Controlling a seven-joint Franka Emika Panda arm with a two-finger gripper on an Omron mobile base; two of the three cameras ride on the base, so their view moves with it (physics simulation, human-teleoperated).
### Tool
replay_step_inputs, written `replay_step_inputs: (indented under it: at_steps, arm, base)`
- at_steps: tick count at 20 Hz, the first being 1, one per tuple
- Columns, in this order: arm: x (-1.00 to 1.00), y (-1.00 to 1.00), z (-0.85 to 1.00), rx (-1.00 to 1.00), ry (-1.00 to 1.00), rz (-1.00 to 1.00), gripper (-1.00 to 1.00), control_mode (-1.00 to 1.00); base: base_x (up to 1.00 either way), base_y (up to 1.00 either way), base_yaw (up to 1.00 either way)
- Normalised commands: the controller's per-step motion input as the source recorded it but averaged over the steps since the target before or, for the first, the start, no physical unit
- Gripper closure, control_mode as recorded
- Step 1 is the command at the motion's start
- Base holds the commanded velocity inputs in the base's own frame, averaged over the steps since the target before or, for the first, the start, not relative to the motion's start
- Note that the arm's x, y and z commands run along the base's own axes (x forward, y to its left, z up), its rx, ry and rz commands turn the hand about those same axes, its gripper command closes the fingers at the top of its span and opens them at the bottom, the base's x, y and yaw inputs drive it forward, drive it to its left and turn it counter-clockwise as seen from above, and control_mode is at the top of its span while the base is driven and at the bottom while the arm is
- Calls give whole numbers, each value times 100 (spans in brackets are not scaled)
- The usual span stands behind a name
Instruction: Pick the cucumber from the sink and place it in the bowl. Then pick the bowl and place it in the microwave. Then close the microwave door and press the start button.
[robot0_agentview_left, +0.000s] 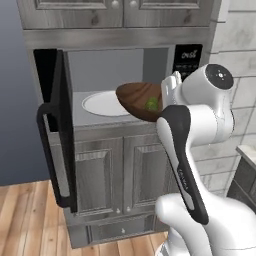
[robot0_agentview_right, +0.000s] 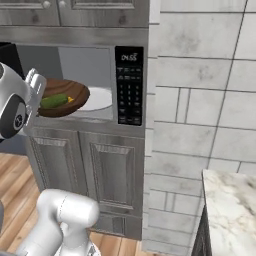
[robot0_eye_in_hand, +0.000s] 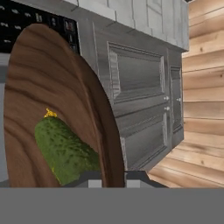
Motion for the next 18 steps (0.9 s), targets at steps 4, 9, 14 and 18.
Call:
replay_step_inputs:
  at_steps: [4,9,14,18]
  arm:
    - [0,0,0,0,0,0,100,100]
    - [0,0,0,0,0,0,100,100]
    - [0,0,0,0,0,0,100,100]
    - [0,0,0,0,0,0,100,100]
  base:
    - [30,22,5]
    - [0,35,2]
    - [18,12,0]
    - [25,3,0]
